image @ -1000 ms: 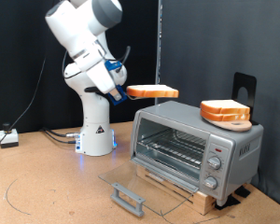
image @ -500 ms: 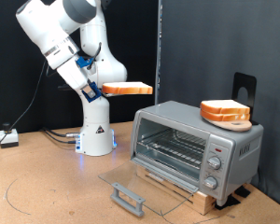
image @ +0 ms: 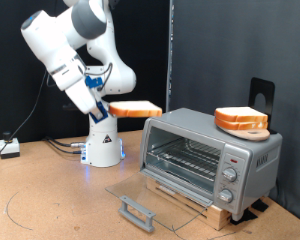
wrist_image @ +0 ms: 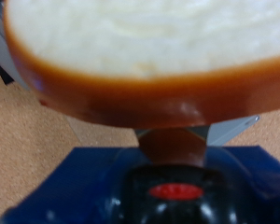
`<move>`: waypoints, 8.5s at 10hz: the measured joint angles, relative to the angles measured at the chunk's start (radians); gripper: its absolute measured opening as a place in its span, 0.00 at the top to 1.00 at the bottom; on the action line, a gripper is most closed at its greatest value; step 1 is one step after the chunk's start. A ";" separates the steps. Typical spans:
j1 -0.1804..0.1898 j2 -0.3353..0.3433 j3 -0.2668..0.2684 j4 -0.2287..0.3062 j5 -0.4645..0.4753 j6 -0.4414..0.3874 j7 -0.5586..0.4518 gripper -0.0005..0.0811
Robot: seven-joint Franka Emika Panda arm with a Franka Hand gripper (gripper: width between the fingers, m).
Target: Make a piece of toast with the oven
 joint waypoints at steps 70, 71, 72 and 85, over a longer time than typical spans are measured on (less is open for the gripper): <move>0.028 -0.171 0.298 -0.139 0.212 0.127 -0.021 0.49; 0.028 -0.201 0.305 -0.129 0.196 0.089 -0.010 0.49; 0.028 -0.224 0.306 -0.124 0.177 0.058 -0.005 0.49; 0.194 -0.284 0.601 -0.212 0.469 0.006 0.155 0.49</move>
